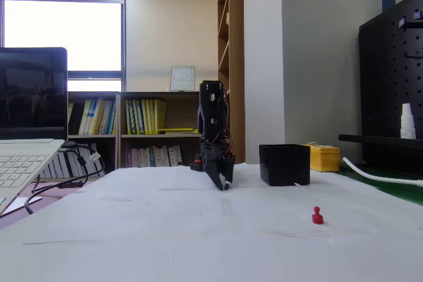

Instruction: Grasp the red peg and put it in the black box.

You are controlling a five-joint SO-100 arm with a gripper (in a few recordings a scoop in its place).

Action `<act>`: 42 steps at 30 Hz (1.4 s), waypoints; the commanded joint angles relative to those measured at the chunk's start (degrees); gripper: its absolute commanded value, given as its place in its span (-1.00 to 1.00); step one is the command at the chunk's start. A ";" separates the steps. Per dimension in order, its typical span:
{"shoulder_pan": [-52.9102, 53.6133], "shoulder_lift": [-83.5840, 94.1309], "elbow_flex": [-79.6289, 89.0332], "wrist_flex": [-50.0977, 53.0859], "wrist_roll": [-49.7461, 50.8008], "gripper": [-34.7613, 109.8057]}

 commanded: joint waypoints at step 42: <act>-10.72 9.49 30.32 13.36 8.96 -0.52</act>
